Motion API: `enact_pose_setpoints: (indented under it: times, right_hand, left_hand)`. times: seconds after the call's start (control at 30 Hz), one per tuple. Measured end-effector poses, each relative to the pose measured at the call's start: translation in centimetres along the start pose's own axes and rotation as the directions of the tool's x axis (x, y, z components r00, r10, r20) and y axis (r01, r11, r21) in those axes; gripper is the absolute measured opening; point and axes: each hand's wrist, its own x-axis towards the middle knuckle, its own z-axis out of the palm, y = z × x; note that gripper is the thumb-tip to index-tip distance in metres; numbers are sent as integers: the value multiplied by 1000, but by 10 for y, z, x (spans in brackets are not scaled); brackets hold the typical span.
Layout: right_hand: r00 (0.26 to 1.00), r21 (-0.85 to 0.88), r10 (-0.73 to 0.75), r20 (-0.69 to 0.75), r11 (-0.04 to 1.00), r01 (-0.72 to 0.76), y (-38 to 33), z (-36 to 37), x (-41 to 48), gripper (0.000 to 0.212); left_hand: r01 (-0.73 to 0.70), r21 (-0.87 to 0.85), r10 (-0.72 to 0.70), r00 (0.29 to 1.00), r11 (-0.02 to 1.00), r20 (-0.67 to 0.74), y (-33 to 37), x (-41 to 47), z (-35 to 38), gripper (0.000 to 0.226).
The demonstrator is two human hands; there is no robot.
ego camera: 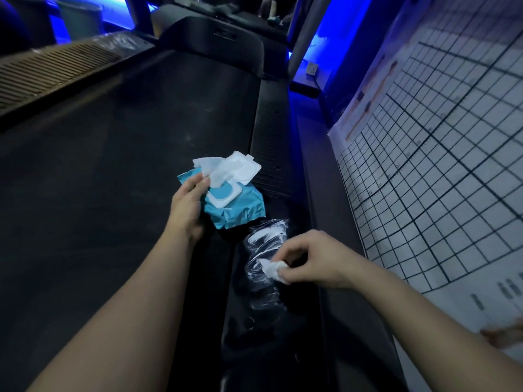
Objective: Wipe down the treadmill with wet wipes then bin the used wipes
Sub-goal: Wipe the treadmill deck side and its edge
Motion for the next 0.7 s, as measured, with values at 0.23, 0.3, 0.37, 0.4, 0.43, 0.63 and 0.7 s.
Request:
enact_pose_setpoints:
  times: [0.23, 0.3, 0.37, 0.4, 0.43, 0.63, 0.7]
  right_hand:
    - [795, -117, 3, -606, 989, -93, 15, -7, 31, 26]
    - [785, -171, -26, -619, 980, -103, 19, -10, 37, 31]
    - [815, -199, -16, -579, 972, -122, 20, -9, 41, 35]
    - [839, -216, 2, -543, 966, -142, 19, -7, 43, 36]
    - [862, -249, 11, -508, 956, -159, 18, -5, 44, 36]
    - [939, -340, -61, -338, 938, -61, 17, -3, 39, 30]
    - [977, -289, -23, -211, 956, -40, 7, -13, 29, 26]
  left_hand:
    - [16, -114, -18, 1000, 993, -13, -1, 6, -7, 37]
    - [18, -123, -20, 1000, 992, -12, -2, 7, -8, 38]
    - [24, -113, -24, 1000, 993, -3, -3, 9, -9, 39]
    - [28, -109, -28, 1000, 994, 1, -4, 9, -9, 40]
    - [31, -109, -31, 1000, 994, 1, -4, 10, -10, 41]
    - [22, -99, -22, 1000, 995, -3, -4, 10, -9, 34]
    - [28, -99, -29, 1000, 995, -4, -4, 10, -9, 31]
